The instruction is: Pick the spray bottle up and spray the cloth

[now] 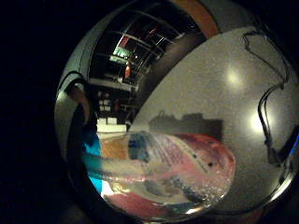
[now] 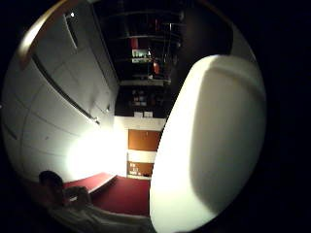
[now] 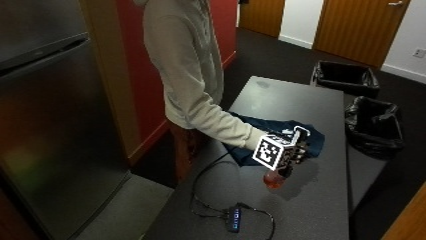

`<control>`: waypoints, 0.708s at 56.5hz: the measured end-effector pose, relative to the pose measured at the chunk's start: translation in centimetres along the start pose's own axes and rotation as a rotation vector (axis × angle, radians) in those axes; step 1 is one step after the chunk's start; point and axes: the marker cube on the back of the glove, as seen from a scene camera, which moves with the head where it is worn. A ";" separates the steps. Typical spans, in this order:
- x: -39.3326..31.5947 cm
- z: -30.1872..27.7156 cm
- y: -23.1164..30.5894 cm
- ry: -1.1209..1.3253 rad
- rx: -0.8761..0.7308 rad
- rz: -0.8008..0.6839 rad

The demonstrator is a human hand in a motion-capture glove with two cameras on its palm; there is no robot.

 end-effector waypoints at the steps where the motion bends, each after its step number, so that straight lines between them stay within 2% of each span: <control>1: -0.7 0.1 -0.3 -0.011 0.008 -0.013; 3: -1.9 0.3 0.1 0.000 -0.049 -0.042; 5: -2.8 0.0 1.8 0.062 -0.209 -0.075; 7: -4.4 -0.2 2.2 0.088 -0.276 -0.109; 11: -6.5 -0.4 -0.3 0.190 -0.149 -0.180; 13: -7.7 -0.3 -0.6 0.225 -0.135 -0.201; 16: -11.3 0.0 0.2 0.177 -0.192 -0.229; 25: -14.1 0.5 1.5 0.513 -0.286 -0.343; 40: -20.5 3.1 5.9 0.767 -0.433 -0.449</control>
